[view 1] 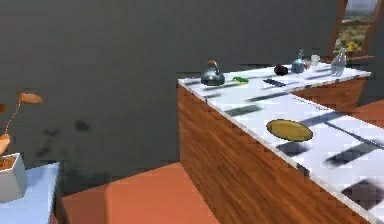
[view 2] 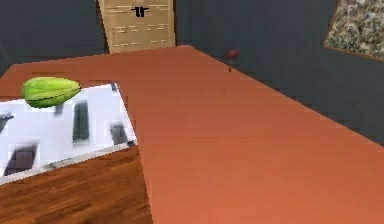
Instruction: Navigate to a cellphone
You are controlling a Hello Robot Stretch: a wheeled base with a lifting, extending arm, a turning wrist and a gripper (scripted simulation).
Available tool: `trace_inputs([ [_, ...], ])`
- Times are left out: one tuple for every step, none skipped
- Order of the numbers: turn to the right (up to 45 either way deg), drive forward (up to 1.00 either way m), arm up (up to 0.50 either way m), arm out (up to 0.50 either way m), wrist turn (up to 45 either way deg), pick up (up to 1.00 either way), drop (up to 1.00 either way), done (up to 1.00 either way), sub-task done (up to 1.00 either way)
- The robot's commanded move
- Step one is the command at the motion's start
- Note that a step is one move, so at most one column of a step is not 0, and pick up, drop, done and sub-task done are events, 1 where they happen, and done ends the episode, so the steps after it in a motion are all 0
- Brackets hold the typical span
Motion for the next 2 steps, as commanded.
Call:
trace_inputs([
  [0.0, 0.40, 0.00, 0.00, 0.0, 0.00, 0.00, 0.00, 0.00],
  [27.0, 0.00, 0.00, 0.00, 0.0, 0.00, 0.00, 0.00, 0.00],
])
